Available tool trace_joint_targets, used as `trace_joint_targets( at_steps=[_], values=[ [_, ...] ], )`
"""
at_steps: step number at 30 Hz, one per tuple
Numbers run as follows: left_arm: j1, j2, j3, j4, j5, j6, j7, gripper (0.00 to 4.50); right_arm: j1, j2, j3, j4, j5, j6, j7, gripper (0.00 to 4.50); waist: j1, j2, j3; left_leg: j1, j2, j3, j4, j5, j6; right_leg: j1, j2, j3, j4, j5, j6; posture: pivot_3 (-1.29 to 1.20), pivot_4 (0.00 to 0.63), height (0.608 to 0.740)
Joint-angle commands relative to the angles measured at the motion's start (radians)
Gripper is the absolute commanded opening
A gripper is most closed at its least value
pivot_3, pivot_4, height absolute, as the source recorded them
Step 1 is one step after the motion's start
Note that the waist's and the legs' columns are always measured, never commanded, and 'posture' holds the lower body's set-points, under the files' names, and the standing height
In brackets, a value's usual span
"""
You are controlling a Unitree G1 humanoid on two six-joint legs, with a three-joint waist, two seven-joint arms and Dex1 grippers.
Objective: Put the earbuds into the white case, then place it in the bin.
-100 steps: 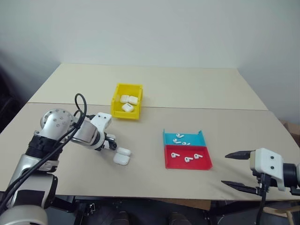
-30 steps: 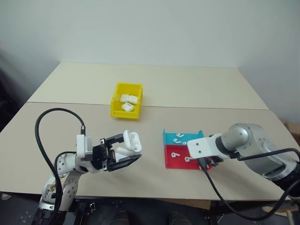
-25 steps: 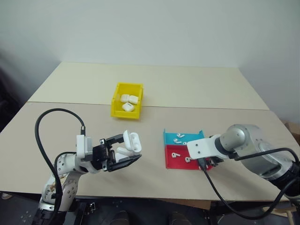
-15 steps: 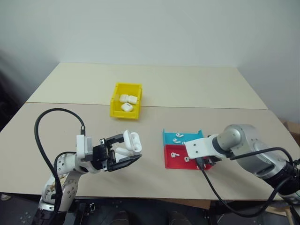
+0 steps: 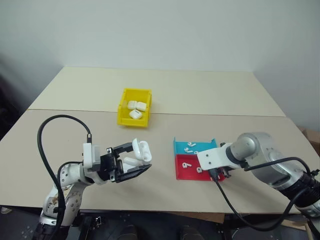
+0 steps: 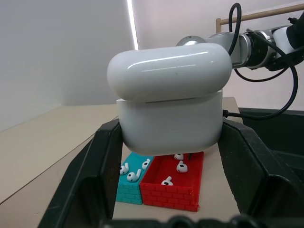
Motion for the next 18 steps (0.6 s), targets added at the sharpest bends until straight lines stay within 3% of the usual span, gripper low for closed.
trace_joint_targets(
  at_steps=[1,18],
  values=[
    [-0.002,0.003,0.018,-0.04,0.0,-0.003,0.005,2.76,-0.004,0.0,-0.032,0.002,-0.018,-0.028,-0.002,1.94,0.0,0.0,0.0,0.0,0.0,0.0,0.0,0.0,0.0,0.0,0.0,0.0,0.0,0.0,0.0,0.0,0.15,0.74],
    [0.012,0.003,0.026,-0.049,0.019,-0.003,0.015,2.76,0.0,-0.003,-0.05,0.054,-0.045,-0.163,0.007,1.94,0.0,0.0,0.0,0.0,0.0,0.0,0.0,0.0,0.0,0.001,0.0,0.0,0.0,0.0,0.0,0.0,0.15,0.74]
  ],
)
